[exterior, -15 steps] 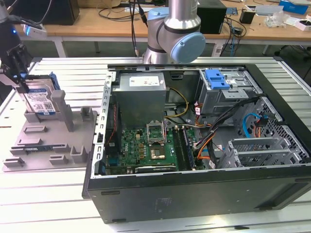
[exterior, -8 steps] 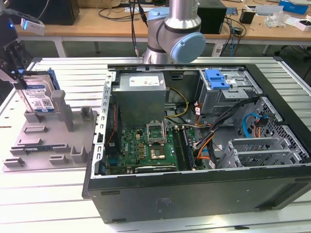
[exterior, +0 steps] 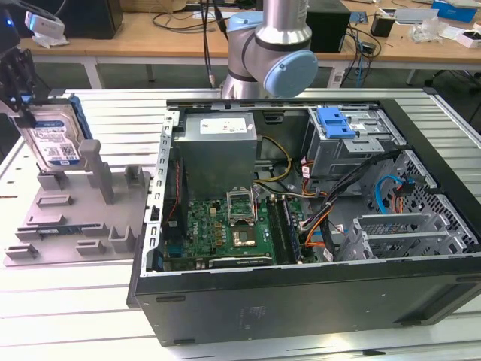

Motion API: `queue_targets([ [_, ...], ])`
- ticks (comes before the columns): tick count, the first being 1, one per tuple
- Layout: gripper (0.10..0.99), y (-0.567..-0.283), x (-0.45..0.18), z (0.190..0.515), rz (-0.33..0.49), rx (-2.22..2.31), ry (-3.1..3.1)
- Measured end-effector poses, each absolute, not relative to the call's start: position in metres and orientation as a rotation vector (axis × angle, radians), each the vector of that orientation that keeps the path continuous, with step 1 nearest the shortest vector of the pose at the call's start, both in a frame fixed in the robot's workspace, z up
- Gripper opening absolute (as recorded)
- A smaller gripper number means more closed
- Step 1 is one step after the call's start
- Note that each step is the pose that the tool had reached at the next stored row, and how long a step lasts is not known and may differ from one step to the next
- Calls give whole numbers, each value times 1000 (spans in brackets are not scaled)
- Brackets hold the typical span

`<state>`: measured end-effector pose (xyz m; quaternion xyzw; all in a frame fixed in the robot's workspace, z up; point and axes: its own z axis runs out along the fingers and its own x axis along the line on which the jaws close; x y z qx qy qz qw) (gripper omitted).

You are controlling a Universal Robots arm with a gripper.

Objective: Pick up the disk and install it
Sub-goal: 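Pick up the disk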

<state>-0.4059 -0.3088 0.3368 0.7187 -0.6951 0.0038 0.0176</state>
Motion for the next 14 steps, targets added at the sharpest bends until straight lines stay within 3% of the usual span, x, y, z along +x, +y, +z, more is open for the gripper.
queue_targets([
  [14, 369, -309, -406, 379, 12, 2233, -2160],
])
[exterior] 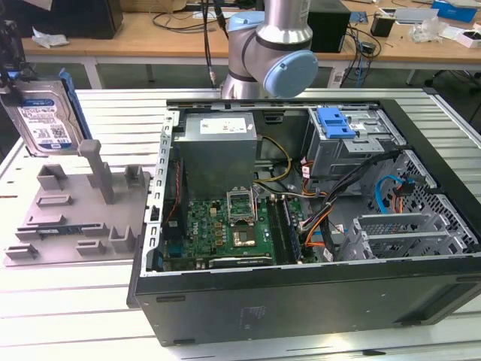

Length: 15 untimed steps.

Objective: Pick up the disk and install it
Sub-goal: 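Pick up the disk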

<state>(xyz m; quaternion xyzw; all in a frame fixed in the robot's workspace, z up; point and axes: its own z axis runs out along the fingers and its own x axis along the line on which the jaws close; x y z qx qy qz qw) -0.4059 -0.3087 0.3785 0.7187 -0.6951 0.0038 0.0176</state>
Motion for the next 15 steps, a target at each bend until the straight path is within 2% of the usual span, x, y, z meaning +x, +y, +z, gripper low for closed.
queue_targets([
  [15, 369, -309, -406, 436, 12, 2233, -2160],
])
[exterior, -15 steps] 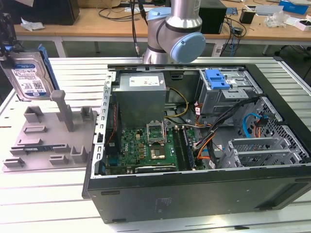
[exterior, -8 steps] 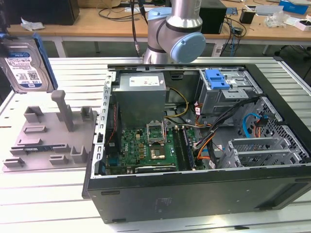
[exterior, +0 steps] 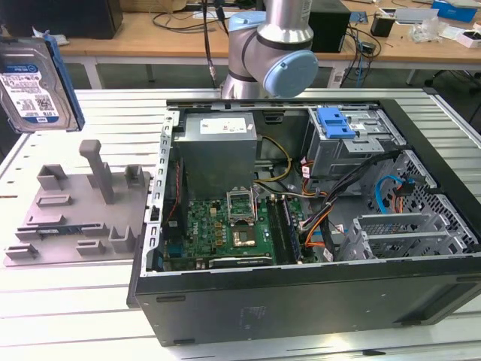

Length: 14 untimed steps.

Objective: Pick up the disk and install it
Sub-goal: 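Pick up the disk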

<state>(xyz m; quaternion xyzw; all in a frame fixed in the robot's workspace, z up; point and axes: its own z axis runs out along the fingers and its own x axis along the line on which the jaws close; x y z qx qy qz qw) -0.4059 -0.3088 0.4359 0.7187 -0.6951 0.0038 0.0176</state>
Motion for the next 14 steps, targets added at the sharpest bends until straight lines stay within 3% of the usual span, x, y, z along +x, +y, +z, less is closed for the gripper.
queue_targets([
  [14, 369, -309, -406, 471, 12, 2230, -2163],
])
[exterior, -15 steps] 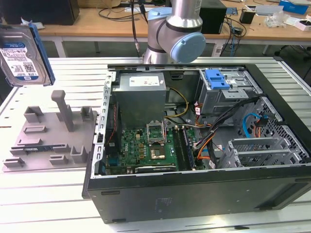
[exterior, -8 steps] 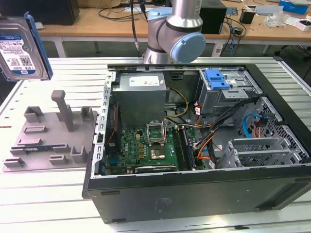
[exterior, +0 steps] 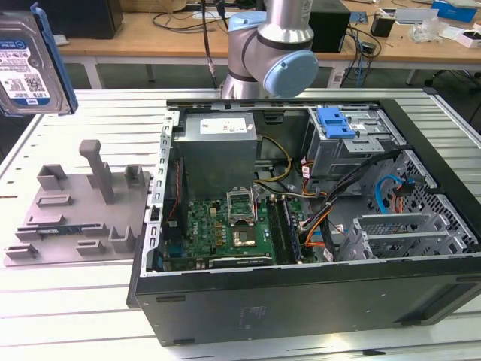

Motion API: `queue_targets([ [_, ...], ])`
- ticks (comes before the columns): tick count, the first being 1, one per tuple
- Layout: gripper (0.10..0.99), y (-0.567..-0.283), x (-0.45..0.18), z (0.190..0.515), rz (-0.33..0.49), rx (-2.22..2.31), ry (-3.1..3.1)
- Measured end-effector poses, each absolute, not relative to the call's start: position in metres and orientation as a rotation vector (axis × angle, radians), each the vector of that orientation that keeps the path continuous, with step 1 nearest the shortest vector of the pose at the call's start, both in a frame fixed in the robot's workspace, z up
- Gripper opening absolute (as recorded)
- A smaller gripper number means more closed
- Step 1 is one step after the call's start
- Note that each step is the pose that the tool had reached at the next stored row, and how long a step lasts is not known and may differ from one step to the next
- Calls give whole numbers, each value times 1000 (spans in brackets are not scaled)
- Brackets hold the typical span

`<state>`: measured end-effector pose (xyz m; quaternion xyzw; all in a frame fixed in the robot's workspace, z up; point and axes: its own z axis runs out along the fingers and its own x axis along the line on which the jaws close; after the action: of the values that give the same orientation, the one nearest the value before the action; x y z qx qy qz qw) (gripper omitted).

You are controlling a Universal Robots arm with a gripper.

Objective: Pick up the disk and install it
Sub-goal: 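Pick up the disk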

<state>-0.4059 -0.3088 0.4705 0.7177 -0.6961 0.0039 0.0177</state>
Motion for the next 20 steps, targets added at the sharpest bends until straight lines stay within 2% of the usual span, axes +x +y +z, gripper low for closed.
queue_targets([
  [12, 369, -309, -406, 497, 13, 2223, -2168],
  [20, 369, -309, -406, 497, 13, 2222, -2170],
])
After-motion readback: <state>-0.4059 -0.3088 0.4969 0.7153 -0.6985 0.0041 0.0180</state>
